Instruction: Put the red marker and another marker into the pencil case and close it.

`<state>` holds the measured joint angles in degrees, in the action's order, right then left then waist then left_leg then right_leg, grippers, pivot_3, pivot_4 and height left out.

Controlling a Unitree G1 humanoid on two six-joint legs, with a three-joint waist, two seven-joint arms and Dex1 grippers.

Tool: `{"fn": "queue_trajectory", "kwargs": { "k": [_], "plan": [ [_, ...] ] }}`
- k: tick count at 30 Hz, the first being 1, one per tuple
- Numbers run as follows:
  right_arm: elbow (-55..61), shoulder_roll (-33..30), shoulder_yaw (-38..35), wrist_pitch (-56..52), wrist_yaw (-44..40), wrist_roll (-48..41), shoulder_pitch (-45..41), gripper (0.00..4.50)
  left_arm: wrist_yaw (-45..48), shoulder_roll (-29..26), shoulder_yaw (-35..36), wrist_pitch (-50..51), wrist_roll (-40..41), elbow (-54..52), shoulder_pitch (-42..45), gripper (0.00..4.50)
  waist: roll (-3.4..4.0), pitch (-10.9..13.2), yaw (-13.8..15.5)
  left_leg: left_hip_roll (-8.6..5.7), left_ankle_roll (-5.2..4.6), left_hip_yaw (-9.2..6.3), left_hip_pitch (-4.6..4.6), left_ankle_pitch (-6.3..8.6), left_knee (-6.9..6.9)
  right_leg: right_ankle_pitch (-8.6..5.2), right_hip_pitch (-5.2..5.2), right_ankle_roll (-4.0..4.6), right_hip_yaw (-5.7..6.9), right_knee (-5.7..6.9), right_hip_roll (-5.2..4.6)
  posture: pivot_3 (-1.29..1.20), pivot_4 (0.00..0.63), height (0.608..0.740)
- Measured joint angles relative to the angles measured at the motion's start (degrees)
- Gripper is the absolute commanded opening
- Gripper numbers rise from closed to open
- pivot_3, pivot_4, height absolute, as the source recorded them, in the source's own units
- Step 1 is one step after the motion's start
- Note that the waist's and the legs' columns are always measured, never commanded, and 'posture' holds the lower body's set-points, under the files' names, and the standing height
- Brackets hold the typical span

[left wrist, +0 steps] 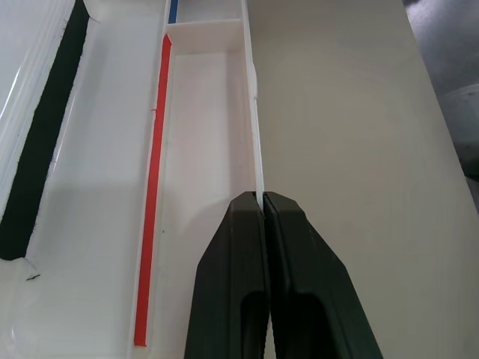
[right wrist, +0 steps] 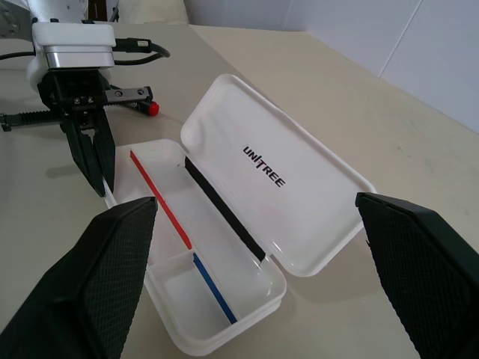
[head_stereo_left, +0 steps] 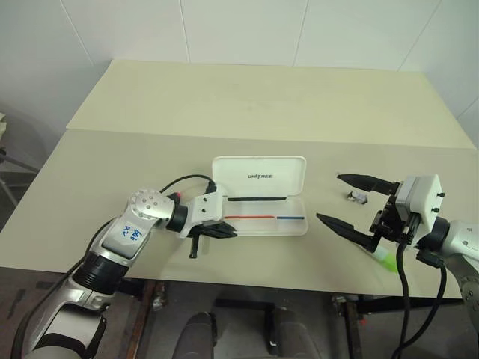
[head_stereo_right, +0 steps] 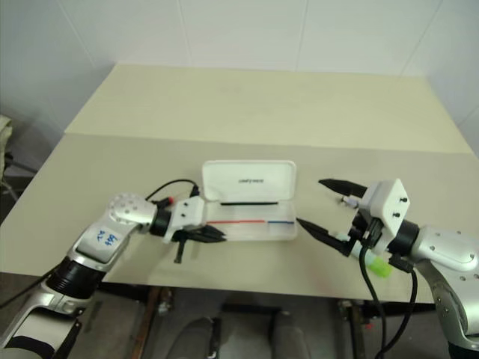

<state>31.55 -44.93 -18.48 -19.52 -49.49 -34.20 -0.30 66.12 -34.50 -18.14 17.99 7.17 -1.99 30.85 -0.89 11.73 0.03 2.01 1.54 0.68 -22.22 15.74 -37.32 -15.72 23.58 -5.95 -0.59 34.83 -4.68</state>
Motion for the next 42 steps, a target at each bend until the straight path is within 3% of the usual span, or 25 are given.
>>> {"fn": "queue_trajectory", "kwargs": {
  "k": [4,8,11,17,22,31,34,37,41,42],
  "plan": [
    [0.01,0.00,0.01,-0.61,0.20,-0.19,-0.50,4.50,-0.07,1.48,-0.87,-3.43,-1.10,3.18,0.56,0.04,0.00,0.00,-0.01,0.00,0.00,-0.01,0.02,0.00,0.00,0.26,0.00,-0.46,0.01,0.02,0.01,0.00,0.150,0.740],
    [0.12,0.00,0.08,-0.76,0.32,-0.25,-1.33,4.50,0.16,3.08,-1.34,-6.38,-2.23,5.91,1.85,0.04,0.00,0.00,0.34,-0.02,-0.05,-0.01,0.01,-0.03,-0.11,0.22,-0.06,-0.38,0.01,-0.01,-0.01,0.00,0.150,0.740],
    [0.42,0.00,0.15,-0.93,0.39,-0.27,-1.52,4.50,0.27,3.84,-1.49,-7.23,-2.58,7.20,2.28,0.73,0.00,0.00,0.52,-0.02,-0.05,0.01,-0.01,-0.03,-0.20,0.20,-0.10,-0.30,-0.02,-0.06,-0.01,0.00,0.150,0.740],
    [0.62,0.06,0.54,-1.61,0.77,-0.36,-1.81,4.50,0.25,4.55,-2.36,-6.99,-2.66,6.68,2.20,2.71,0.00,0.00,0.45,-0.02,-0.05,0.00,-0.04,-0.03,-0.13,0.21,-0.06,-0.31,-0.02,-0.08,-0.01,0.00,0.150,0.740],
    [0.59,0.65,1.97,-1.69,0.95,-0.22,-2.37,4.50,0.02,3.32,-0.62,-2.15,-1.14,0.39,1.16,2.71,0.00,0.00,-0.15,0.00,-0.05,0.00,-0.02,-0.03,-0.03,0.29,-0.02,-0.44,-0.01,-0.05,0.01,0.00,0.150,0.740],
    [-1.02,2.53,4.81,-0.70,0.35,0.31,-3.86,4.50,-1.03,-2.69,8.59,9.60,7.22,-13.35,-3.38,2.71,-0.01,0.00,-0.24,0.01,-0.04,-0.03,0.00,-0.03,0.02,0.28,-0.01,-0.43,0.02,-0.04,0.01,0.00,0.150,0.740],
    [-2.50,2.65,5.41,-0.47,-0.34,0.34,-5.01,4.50,-1.09,-5.56,14.60,12.41,11.87,-17.95,-7.54,3.34,-0.01,0.00,-0.47,0.05,-0.04,0.00,0.05,-0.02,0.10,0.27,0.01,-0.41,0.01,-0.03,0.01,0.00,0.150,0.740],
    [-3.49,2.77,6.65,-0.34,-1.16,0.33,-6.35,4.50,-2.36,-7.58,22.18,13.65,15.33,-18.66,-12.44,4.35,-0.01,0.00,-0.36,0.08,-0.04,-0.05,0.10,-0.02,0.13,0.25,0.02,-0.39,0.09,0.06,0.02,0.00,0.150,0.740],
    [-4.07,2.94,7.52,-0.27,-2.22,0.21,-8.29,4.50,-4.96,-8.18,29.40,11.20,16.01,-16.31,-16.48,4.46,-0.01,0.00,-0.20,0.09,-0.04,-0.05,0.08,-0.02,0.08,0.15,0.01,-0.19,0.10,0.04,0.02,0.00,0.150,0.740],
    [-4.08,2.94,7.97,-0.27,-2.42,0.18,-8.75,4.50,-5.67,-8.25,31.39,10.04,16.01,-15.07,-17.14,4.46,-0.01,0.00,-0.13,0.09,-0.04,-0.05,0.08,-0.02,0.08,-0.11,0.01,0.28,0.10,0.04,0.01,0.00,0.150,0.740]
  ]
}}
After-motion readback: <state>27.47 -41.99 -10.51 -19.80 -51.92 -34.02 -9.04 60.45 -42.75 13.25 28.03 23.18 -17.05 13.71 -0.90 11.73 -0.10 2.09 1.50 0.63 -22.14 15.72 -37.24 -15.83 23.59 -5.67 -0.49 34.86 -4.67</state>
